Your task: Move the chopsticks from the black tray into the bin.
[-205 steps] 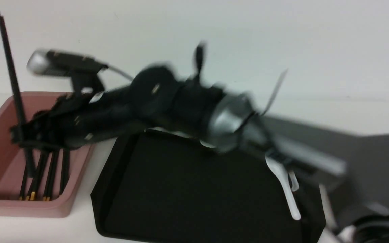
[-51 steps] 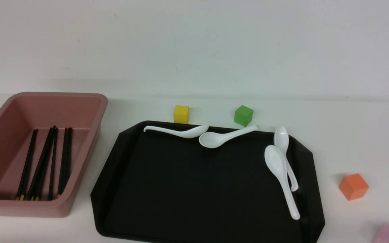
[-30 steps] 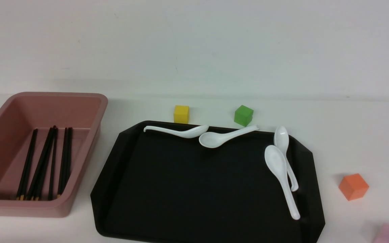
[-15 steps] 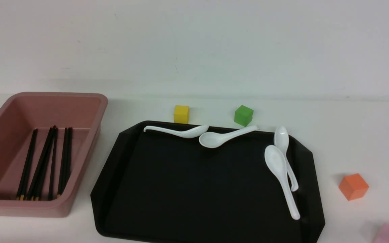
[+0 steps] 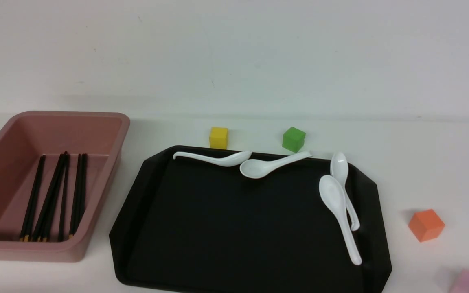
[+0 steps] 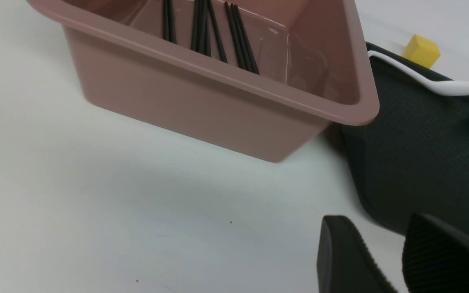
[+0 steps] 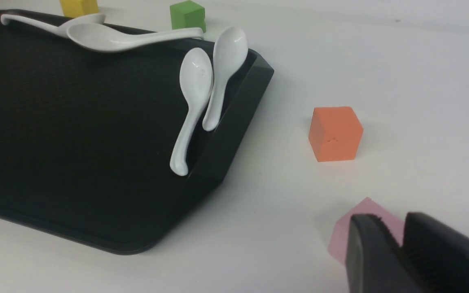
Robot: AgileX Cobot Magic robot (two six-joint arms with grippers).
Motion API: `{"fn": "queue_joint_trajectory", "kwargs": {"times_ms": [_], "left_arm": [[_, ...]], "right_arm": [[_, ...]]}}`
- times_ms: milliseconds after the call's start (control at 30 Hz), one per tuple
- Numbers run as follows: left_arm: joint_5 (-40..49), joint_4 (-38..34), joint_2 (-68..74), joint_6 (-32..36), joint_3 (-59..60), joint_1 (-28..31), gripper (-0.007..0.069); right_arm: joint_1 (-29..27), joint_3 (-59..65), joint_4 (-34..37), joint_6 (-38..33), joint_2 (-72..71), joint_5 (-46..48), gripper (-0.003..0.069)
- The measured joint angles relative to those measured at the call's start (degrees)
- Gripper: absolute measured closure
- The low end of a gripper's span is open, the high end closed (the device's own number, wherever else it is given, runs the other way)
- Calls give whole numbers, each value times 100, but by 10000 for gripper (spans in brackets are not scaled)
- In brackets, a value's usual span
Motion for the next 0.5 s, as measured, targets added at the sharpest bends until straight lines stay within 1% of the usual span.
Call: {"fn": "queue_joint_trajectory", "kwargs": {"times_ms": [500], "left_arm": [[0, 0, 0, 0, 0, 0, 386]], "right_arm": [[0, 0, 0, 22, 0, 0, 491]]}}
